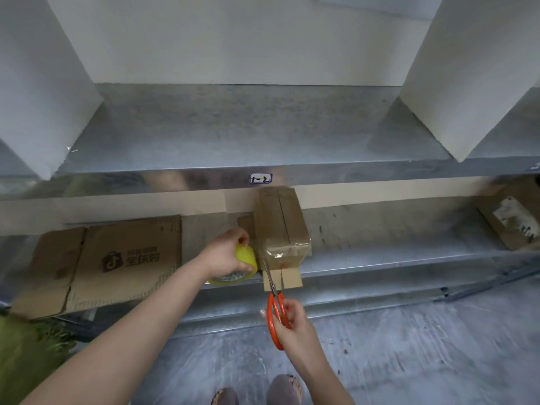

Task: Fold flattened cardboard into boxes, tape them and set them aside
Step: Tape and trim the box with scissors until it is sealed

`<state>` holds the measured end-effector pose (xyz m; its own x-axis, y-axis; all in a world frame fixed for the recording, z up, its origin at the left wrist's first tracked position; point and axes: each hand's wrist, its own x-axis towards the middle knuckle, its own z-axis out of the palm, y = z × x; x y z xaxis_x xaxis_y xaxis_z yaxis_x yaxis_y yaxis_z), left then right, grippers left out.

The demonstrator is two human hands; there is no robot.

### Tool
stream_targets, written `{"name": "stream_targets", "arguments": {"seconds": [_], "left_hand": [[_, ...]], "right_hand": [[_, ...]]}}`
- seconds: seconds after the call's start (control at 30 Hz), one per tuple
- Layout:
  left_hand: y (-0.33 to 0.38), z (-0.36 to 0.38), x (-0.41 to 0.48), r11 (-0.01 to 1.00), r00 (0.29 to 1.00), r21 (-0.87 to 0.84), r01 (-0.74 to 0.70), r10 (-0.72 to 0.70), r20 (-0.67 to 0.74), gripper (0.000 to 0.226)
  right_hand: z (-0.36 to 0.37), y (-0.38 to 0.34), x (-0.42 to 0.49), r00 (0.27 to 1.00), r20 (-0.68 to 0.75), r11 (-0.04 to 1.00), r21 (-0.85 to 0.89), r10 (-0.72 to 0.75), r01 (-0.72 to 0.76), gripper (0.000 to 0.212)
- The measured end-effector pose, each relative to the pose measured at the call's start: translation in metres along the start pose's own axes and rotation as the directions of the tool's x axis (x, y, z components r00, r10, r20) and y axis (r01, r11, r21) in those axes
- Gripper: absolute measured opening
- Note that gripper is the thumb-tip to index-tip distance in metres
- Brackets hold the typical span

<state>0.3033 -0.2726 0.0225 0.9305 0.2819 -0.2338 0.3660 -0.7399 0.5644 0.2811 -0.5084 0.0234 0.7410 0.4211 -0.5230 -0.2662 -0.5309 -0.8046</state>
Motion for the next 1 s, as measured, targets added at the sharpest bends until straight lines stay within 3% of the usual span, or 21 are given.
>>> {"name": "stream_targets", "arguments": {"seconds": [0.17,0.4,0.57,1.0], "left_hand": [[-0.006,-0.004,0.0,1.0,0.999,0.01,-0.028,0.028,0.018,0.054],[-0.004,-0.008,0.002,0.999,0.999,0.027,-0.047,0.047,0.008,0.052],[-0.001,-0.008,0.004,0.998,0.998,0.021,-0.058,0.058,0.01,0.052],[-0.002,-0.008,0.002,0.999,0.999,0.02,-0.05,0.05,0.009,0.052]], "right_hand": [[0.01,-0.016,-0.001,0.988,0.108,0.982,0.141,0.113,-0.127,0.039],[0.011,-0.025,0.008,0.974,0.153,0.965,0.175,0.169,-0.195,0.034],[0.01,-0.023,0.015,0.975,0.166,0.962,0.201,0.15,-0.183,0.021],[0.006,-0.008,0.023,0.992,0.093,0.978,0.186,0.083,-0.099,0.013]]}}
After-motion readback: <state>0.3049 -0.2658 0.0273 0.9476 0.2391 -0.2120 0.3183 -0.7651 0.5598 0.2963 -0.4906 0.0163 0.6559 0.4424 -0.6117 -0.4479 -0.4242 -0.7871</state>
